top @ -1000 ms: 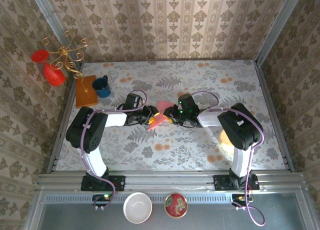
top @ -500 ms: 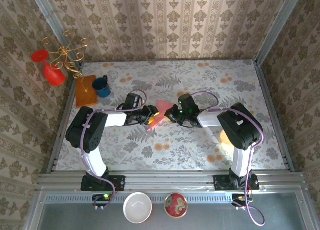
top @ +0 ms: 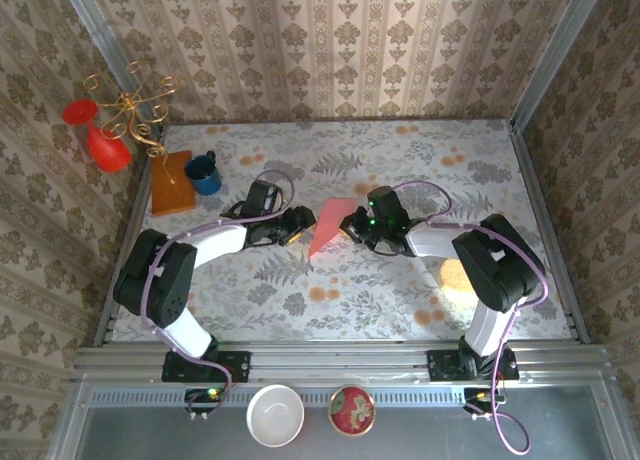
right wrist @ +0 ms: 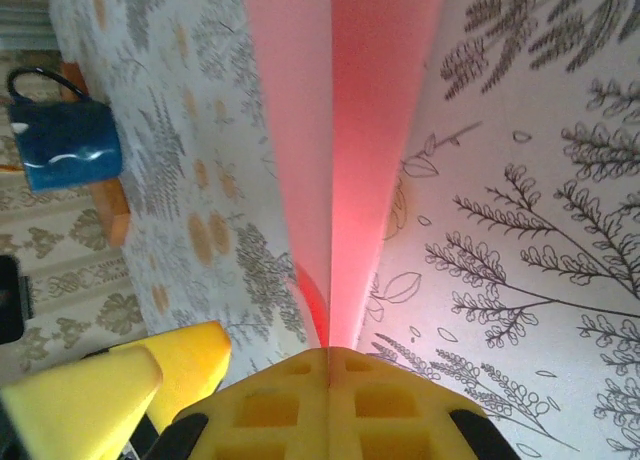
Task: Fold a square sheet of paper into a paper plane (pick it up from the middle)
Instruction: Fold the wing for the fifth time at the center of the table.
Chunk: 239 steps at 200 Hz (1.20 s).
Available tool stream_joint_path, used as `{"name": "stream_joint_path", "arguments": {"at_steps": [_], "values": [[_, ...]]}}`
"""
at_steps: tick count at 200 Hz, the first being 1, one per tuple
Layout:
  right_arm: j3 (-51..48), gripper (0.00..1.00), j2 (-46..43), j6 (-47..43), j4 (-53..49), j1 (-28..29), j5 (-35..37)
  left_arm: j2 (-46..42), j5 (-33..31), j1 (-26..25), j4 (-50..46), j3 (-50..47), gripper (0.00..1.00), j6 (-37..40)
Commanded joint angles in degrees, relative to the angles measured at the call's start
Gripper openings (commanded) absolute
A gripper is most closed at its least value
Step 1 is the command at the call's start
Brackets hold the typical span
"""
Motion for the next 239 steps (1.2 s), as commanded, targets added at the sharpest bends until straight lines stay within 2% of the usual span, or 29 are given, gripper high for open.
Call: {"name": "stream_joint_path", "arguments": {"at_steps": [1,19,38,56,125,158,184,239], "values": [[-1.05,0.01,-1.96,-0.48,-2.76,-0.86,1.72,-2.00,-7.96,-3.64,-5.37,2.79,0.68,14.07],[-1.23,0.00,-2.18,0.36,-3.47,-1.48,0.95,-2.81,-12.88,-7.15,-3.52,2.50,0.77,21.11],[-1.23,0.00,-2.35,1.17,-4.02,-2.01,0.08,-2.26,-16.11,-10.08,-2.96,3.05,0.79,28.06],[-1.24,0.01,-2.45,1.78,-4.22,-2.54,-0.62,-0.75,-19.07,-12.22,-2.26,3.28,0.78,33.86],[-0.88,0.01,-3.13,2.84,-4.88,-3.81,-3.58,3.89,-22.86,-19.49,1.03,3.83,0.69,53.84],[-1.58,0.01,-3.41,3.88,-3.92,-4.16,-4.34,5.55,-24.59,-20.25,6.04,2.19,0.65,57.43],[-1.93,0.01,-3.64,4.15,-3.75,-4.51,-4.72,6.90,-25.19,-20.25,9.58,0.93,0.58,58.49],[-1.98,0.01,-3.78,4.71,-3.56,-4.95,-5.52,8.70,-26.02,-20.16,14.16,-1.23,0.51,59.45]]}}
